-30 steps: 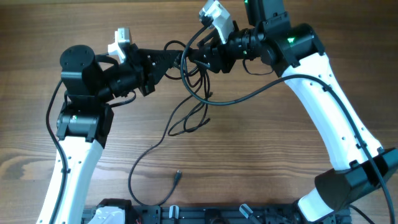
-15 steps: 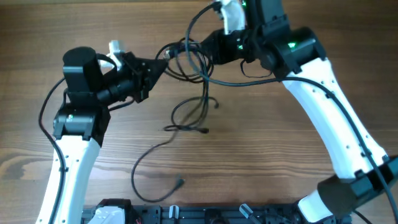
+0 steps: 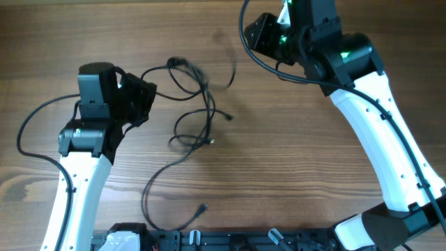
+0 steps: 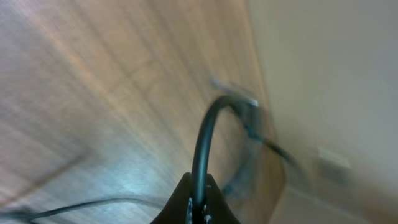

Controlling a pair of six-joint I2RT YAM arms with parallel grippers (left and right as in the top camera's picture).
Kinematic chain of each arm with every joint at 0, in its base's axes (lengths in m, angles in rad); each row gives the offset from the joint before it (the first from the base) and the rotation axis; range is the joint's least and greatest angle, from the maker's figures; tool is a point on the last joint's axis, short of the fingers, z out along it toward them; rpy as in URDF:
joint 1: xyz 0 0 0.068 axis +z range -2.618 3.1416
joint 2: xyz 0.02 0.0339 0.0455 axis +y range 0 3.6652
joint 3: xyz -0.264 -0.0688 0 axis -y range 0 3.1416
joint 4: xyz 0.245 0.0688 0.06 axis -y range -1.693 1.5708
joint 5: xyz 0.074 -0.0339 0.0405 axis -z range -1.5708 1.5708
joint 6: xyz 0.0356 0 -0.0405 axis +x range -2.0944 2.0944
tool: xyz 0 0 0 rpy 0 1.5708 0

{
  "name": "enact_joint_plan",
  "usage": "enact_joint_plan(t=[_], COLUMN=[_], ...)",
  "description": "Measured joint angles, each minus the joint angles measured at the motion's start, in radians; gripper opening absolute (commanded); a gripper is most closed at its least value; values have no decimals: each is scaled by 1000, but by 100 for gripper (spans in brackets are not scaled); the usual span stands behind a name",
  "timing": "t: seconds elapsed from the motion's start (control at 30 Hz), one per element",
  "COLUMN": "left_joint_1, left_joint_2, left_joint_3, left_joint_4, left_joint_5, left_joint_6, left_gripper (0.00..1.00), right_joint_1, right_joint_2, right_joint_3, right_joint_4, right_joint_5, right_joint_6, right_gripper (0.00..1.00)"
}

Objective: Untangle cables

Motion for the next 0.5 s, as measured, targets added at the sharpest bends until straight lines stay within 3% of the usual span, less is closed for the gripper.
enact_joint_plan(t=[0.13, 0.23, 0.3, 0.43, 0.5], left_joint_1=[1, 1, -5, -23, -23], left_joint_2=[1, 0, 2, -2, -2], left_joint_3=[-2, -2, -5, -4, -4], left_joint_4=[330, 418, 571, 834, 866], left_joint_5=[256, 391, 479, 615, 635], left_joint_6=[74, 84, 84, -39, -84], left_gripper=[4, 4, 4, 4, 4], right_joint_1=[-4, -4, -3, -3, -3], right_joint_2=[-1, -1, -1, 2, 17], right_joint_3=[0, 0, 0, 0, 0], right_joint_4=[-23, -23, -28, -33, -45], right_joint_5=[-85, -233, -283, -316, -316], right_joint_6=[-97, -208, -241, -264, -267], right_gripper=[100, 100, 100, 100, 99])
